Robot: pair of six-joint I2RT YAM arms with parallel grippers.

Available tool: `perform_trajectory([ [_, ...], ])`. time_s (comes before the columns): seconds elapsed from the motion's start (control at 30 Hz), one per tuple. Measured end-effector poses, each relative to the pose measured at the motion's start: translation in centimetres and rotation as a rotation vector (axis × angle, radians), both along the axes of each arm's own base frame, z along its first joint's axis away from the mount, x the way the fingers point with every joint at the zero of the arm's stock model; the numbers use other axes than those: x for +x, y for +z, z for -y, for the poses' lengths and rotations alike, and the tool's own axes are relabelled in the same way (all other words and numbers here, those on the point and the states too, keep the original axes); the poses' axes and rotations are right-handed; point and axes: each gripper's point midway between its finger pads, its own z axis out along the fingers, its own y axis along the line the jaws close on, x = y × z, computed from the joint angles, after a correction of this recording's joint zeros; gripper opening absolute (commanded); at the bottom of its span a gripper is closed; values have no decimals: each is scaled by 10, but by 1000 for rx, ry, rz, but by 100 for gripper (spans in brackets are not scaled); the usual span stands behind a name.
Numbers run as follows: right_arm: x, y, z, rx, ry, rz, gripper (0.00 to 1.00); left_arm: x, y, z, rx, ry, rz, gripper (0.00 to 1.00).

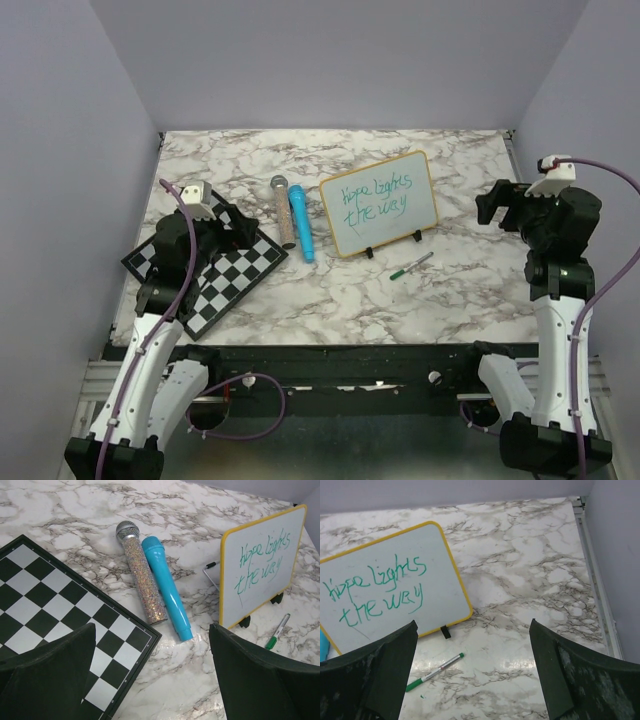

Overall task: Write a sentence on the whiteboard
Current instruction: Reset both arms

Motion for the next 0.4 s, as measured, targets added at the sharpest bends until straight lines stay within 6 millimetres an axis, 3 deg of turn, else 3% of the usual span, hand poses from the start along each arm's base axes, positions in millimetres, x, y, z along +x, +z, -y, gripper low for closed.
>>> perform_trajectory([
  [0.4, 7, 10, 8, 18, -53, 41, 100, -7, -3, -1, 43, -26, 27, 99],
])
